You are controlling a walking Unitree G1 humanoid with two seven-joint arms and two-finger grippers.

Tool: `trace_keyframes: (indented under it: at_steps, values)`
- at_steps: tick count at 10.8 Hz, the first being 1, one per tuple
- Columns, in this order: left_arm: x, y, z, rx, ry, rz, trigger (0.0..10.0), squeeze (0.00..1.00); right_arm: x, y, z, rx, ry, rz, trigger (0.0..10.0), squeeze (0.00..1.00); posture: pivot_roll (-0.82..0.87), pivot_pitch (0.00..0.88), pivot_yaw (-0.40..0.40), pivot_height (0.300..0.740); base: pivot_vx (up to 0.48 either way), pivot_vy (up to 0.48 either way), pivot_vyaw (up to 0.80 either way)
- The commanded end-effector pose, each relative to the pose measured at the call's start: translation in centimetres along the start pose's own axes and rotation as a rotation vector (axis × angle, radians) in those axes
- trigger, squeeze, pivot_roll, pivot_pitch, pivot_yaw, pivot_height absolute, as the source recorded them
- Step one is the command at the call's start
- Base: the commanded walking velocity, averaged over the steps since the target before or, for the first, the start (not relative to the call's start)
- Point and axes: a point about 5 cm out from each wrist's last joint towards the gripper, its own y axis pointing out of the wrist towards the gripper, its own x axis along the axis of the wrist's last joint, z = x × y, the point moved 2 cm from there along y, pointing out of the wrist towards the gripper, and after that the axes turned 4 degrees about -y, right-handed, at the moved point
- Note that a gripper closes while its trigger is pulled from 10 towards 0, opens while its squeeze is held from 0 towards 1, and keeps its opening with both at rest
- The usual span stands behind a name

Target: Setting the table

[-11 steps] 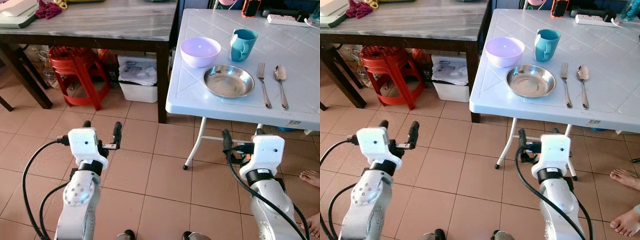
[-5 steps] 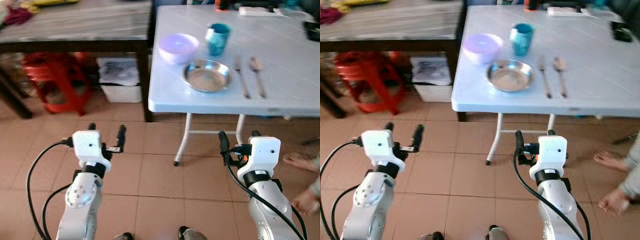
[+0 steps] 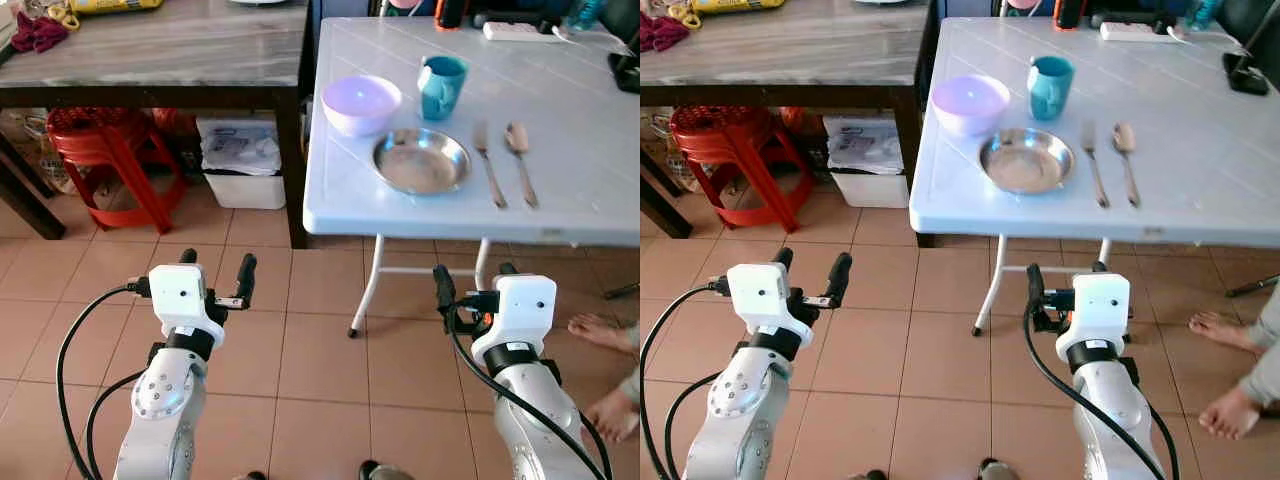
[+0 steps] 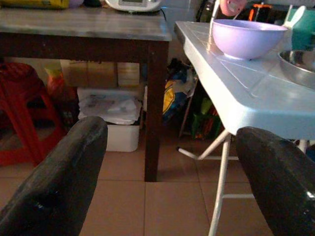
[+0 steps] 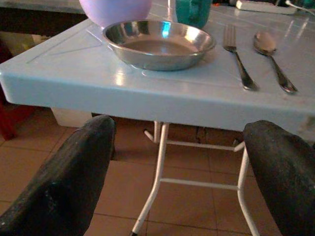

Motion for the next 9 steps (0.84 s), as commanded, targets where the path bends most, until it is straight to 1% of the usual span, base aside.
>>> trace_keyframes:
  at_steps: [1, 2, 4, 7, 9]
  values:
    - [-0.01, -0.30, 0.12, -0.007, 0.007, 0.001, 10.0, 0.00, -0.19, -0.10, 0.12, 0.010, -0.001, 0.007, 10.0, 0.00, -0.12, 0.208, 0.051, 0.740, 0.364, 0.000, 0.00]
    - [-0.05, -0.34, 0.07, -0.010, 0.005, 0.004, 10.0, 0.00, -0.26, -0.08, 0.24, 0.019, -0.001, 0.010, 10.0, 0.00, -0.12, 0.208, 0.050, 0.740, 0.364, 0.000, 0.00]
    - [-0.15, -0.42, 0.07, -0.011, 0.004, 0.008, 10.0, 0.00, -0.35, -0.10, 0.44, 0.028, -0.002, 0.016, 10.0, 0.00, -0.12, 0.208, 0.048, 0.740, 0.360, 0.000, -0.46]
    - [-0.49, -0.68, -0.04, -0.016, 0.002, 0.024, 10.0, 0.00, -0.37, -0.20, 0.51, 0.036, 0.001, 0.017, 10.0, 0.00, -0.12, 0.216, 0.048, 0.740, 0.336, 0.000, 0.00]
    - [-0.59, -0.81, -0.07, -0.021, 0.002, 0.030, 10.0, 0.00, -0.44, -0.30, 0.61, 0.039, 0.003, 0.022, 10.0, 0.00, -0.12, 0.220, 0.047, 0.740, 0.309, 0.000, -0.63]
